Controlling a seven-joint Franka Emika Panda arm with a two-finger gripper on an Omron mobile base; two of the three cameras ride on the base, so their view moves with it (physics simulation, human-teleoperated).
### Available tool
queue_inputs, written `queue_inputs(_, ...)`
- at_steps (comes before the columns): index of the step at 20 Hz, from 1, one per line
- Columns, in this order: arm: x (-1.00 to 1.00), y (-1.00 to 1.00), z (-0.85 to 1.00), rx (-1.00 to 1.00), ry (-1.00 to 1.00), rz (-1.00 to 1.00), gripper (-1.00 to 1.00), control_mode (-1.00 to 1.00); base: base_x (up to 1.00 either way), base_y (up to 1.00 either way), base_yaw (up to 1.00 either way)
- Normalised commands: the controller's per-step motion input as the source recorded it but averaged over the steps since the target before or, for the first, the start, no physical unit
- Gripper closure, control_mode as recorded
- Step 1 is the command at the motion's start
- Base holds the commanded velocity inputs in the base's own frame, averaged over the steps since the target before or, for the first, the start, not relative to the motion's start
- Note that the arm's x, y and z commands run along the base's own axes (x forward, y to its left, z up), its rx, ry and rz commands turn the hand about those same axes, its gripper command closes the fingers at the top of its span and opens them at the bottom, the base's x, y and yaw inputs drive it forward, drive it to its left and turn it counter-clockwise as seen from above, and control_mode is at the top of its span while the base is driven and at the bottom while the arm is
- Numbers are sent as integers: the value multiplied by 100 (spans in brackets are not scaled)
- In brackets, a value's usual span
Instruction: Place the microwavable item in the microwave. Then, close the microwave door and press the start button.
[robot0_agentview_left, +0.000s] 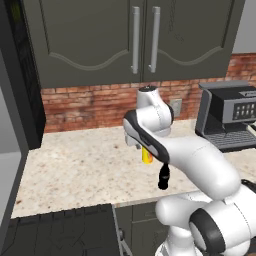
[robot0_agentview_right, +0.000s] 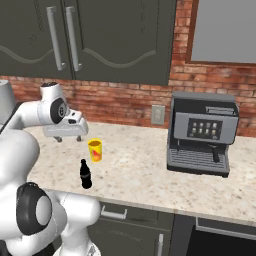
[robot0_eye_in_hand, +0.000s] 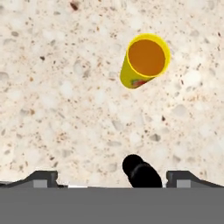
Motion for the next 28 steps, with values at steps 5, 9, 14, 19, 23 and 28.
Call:
queue_inputs(5,46,0,-32,0,0,3,-100,-100,0,0,0)
queue_inputs(9,39,0,-44,0,0,7,-100,-100,0,0,0)
queue_inputs(14,15,-7,-33,0,0,13,-100,-100,0,0,0)
queue_inputs(19,13,0,-26,0,-2,9,-100,-100,0,0,0)
queue_inputs(23,0,-1,-18,0,-7,6,-100,-100,0,0,0)
queue_inputs(28,0,-3,-16,0,-4,3,-100,-100,0,0,0)
